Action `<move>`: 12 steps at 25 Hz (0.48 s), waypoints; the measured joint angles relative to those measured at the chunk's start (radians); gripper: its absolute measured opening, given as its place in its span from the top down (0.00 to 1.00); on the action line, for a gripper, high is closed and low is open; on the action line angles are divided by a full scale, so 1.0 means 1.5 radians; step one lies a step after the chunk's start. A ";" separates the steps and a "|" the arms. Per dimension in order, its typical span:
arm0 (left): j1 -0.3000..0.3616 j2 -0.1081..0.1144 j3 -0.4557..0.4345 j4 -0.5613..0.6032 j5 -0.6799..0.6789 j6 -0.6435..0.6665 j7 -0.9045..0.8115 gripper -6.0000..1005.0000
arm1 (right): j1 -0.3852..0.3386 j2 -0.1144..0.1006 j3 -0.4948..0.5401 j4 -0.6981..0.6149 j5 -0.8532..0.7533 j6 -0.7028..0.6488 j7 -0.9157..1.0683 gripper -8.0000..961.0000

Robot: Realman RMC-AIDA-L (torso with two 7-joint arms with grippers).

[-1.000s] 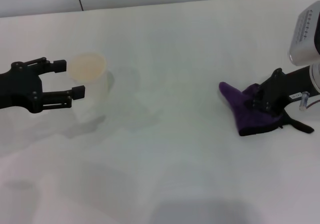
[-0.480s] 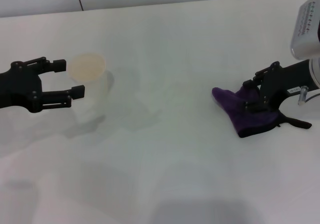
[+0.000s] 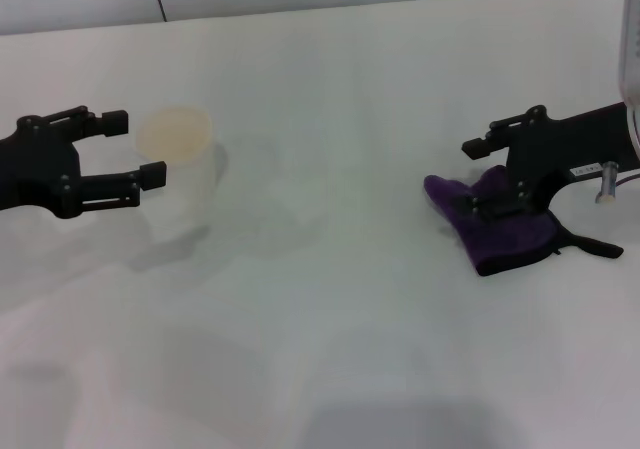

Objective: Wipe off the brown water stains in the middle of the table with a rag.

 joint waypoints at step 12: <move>0.014 -0.001 0.000 0.019 -0.059 0.006 0.058 0.13 | -0.004 0.000 0.002 0.069 0.094 -0.006 -0.127 0.29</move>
